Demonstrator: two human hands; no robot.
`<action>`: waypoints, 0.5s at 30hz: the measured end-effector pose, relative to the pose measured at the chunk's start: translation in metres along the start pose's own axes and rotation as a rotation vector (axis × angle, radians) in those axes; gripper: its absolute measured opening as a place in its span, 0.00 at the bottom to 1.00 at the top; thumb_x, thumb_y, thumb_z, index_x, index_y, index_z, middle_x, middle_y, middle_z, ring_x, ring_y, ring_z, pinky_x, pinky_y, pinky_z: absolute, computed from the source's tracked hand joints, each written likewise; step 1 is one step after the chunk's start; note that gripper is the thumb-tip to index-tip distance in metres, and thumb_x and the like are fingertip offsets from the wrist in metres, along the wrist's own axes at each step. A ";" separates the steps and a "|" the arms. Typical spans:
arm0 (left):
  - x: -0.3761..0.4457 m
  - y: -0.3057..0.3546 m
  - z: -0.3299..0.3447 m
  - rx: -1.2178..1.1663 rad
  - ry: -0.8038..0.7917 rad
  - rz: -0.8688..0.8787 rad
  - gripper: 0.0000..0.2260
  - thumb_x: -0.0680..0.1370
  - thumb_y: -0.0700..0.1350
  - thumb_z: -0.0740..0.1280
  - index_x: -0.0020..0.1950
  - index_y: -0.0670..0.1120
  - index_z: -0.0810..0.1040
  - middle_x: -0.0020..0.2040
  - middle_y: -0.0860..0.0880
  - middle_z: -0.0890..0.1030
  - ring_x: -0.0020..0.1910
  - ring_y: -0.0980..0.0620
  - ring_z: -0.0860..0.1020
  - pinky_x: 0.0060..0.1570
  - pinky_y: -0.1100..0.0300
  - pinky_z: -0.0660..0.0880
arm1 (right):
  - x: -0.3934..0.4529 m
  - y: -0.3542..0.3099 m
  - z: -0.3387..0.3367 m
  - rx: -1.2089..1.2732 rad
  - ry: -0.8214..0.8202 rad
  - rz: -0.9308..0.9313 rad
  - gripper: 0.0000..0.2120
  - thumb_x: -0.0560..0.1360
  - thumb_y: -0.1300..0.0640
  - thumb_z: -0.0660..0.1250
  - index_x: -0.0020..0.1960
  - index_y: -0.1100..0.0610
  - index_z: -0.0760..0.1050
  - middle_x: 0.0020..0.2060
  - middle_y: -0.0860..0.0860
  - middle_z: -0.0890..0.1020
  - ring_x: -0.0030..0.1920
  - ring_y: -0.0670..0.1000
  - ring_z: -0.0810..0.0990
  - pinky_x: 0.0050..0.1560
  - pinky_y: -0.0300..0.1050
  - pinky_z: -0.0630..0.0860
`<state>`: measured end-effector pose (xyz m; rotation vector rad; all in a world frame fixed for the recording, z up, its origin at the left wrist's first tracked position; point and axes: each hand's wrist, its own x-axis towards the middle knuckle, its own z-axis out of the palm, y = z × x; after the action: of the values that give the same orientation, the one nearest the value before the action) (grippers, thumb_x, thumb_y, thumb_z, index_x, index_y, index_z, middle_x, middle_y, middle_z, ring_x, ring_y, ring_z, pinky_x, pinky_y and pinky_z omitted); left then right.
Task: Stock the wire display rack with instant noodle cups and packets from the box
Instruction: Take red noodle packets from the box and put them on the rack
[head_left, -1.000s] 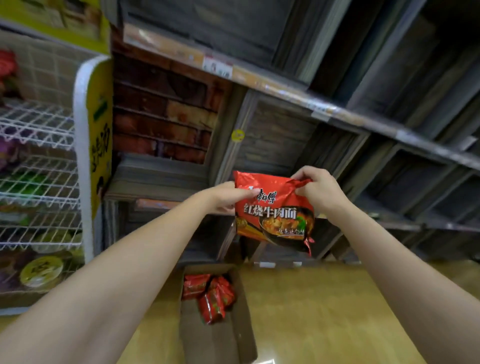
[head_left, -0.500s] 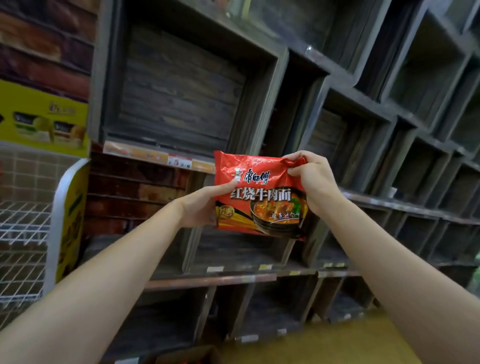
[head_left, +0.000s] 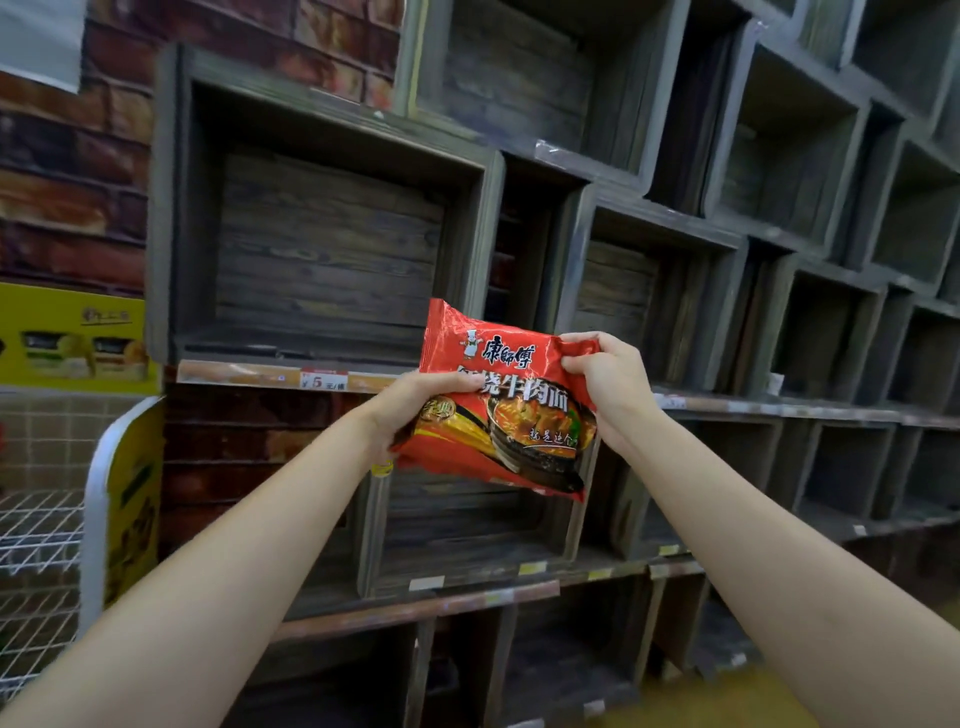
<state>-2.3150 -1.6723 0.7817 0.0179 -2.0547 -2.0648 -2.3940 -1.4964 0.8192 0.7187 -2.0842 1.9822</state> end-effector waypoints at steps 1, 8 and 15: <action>0.000 0.004 0.006 0.016 0.011 -0.003 0.15 0.71 0.49 0.71 0.55 0.46 0.77 0.43 0.46 0.85 0.40 0.47 0.84 0.42 0.54 0.81 | 0.002 0.004 -0.008 -0.002 0.002 0.009 0.10 0.77 0.65 0.60 0.56 0.57 0.76 0.52 0.54 0.80 0.54 0.53 0.79 0.56 0.54 0.77; 0.011 0.012 0.041 0.081 0.116 0.033 0.24 0.64 0.49 0.77 0.57 0.43 0.78 0.47 0.42 0.85 0.46 0.41 0.84 0.51 0.45 0.79 | 0.001 0.036 -0.062 0.056 -0.195 0.128 0.23 0.77 0.54 0.65 0.68 0.59 0.64 0.61 0.54 0.76 0.60 0.54 0.76 0.61 0.53 0.74; 0.011 0.003 0.074 -0.079 0.144 -0.053 0.29 0.64 0.53 0.76 0.62 0.44 0.75 0.50 0.41 0.84 0.49 0.41 0.83 0.51 0.46 0.79 | -0.015 0.059 -0.079 0.092 -0.446 0.139 0.22 0.70 0.44 0.71 0.61 0.51 0.74 0.54 0.50 0.83 0.53 0.52 0.82 0.54 0.52 0.78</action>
<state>-2.3377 -1.6016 0.7876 0.2033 -1.9061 -2.1076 -2.4240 -1.4162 0.7679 1.1557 -2.3476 2.1615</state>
